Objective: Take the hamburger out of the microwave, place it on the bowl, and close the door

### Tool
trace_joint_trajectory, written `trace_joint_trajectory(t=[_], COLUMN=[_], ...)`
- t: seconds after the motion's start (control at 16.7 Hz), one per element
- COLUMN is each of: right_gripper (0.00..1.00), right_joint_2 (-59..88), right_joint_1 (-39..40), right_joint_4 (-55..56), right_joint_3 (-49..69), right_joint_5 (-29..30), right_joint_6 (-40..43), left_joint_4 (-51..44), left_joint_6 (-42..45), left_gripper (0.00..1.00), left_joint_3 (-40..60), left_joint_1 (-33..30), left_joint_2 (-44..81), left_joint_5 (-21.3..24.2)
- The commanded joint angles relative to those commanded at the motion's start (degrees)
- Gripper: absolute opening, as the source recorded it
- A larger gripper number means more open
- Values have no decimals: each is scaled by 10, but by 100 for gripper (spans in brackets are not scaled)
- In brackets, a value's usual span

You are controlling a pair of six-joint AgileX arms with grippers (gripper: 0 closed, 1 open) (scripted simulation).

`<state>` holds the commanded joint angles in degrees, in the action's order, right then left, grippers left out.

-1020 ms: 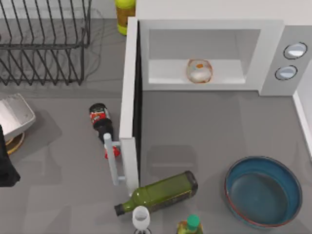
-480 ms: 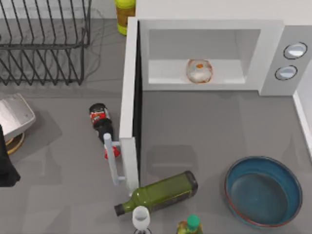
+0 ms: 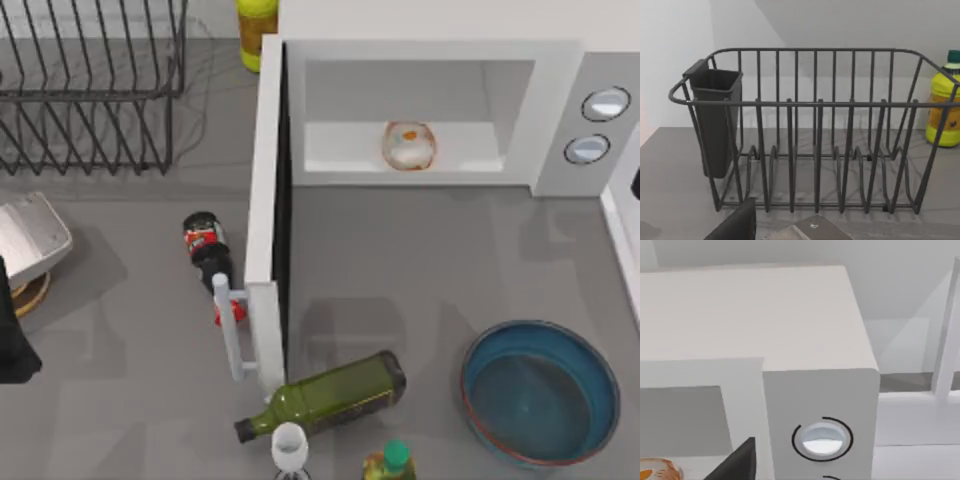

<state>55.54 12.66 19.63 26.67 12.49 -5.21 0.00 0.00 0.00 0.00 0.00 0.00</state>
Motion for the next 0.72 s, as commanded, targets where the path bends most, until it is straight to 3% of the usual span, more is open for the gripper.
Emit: trace_joint_trajectory(t=[0.72], right_gripper=[100], right_joint_2=[680], right_joint_1=[155], right_joint_4=[240], right_joint_3=[328], right_joint_5=[154], right_joint_6=[-65], left_joint_4=[0], left_joint_6=[0], left_gripper=[100], left_joint_3=[0], left_joint_1=[0], left_joint_2=[0], left_joint_5=[0])
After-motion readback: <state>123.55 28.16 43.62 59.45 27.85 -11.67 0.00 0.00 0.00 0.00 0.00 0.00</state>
